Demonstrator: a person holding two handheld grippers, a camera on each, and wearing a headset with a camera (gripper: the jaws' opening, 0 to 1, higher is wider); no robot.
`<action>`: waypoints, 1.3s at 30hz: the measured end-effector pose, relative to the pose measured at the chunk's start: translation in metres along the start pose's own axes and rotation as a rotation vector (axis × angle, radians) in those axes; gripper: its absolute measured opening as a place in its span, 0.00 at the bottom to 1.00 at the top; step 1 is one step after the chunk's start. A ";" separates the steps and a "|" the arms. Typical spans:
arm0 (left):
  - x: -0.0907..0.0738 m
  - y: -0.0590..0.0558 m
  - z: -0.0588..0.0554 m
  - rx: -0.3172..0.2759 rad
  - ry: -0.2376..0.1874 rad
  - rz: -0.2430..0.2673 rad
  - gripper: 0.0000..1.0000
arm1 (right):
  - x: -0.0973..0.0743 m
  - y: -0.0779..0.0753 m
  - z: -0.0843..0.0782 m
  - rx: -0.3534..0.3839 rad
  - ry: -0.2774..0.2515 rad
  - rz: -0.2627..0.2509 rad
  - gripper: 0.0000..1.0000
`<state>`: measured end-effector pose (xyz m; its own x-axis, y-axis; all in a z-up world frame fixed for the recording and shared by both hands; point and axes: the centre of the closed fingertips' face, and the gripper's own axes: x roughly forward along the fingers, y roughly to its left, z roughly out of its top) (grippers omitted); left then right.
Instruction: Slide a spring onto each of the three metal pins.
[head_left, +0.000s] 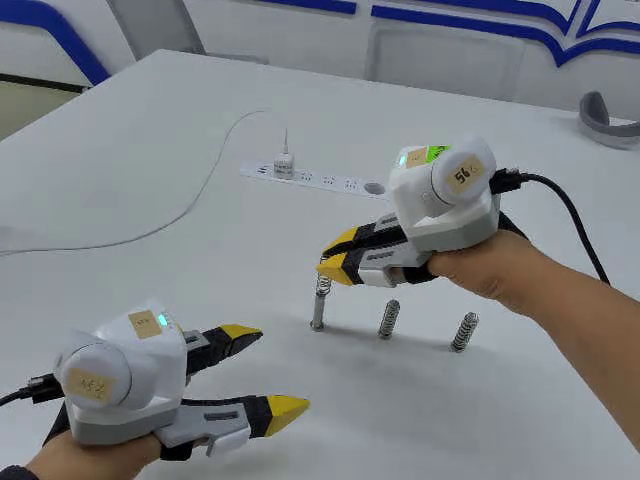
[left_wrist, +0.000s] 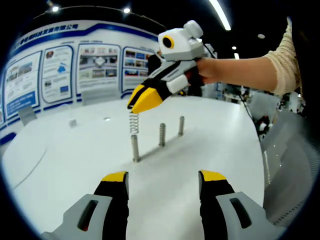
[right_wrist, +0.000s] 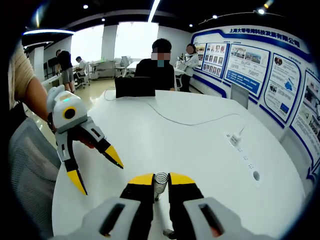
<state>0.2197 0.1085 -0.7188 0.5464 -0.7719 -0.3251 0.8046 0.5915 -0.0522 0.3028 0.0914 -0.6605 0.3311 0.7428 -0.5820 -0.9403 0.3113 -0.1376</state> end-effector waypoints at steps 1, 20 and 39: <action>0.000 0.000 0.000 0.000 0.000 0.000 0.57 | 0.000 0.000 0.000 0.002 0.000 0.001 0.11; 0.000 0.003 -0.003 -0.008 0.003 0.002 0.57 | 0.016 -0.001 -0.020 0.022 0.023 -0.002 0.11; 0.001 0.004 -0.004 -0.009 0.009 0.000 0.57 | 0.032 0.002 -0.043 0.034 0.058 -0.039 0.12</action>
<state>0.2226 0.1109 -0.7237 0.5445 -0.7696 -0.3335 0.8022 0.5939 -0.0607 0.3082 0.0908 -0.7138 0.3618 0.6940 -0.6225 -0.9231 0.3601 -0.1350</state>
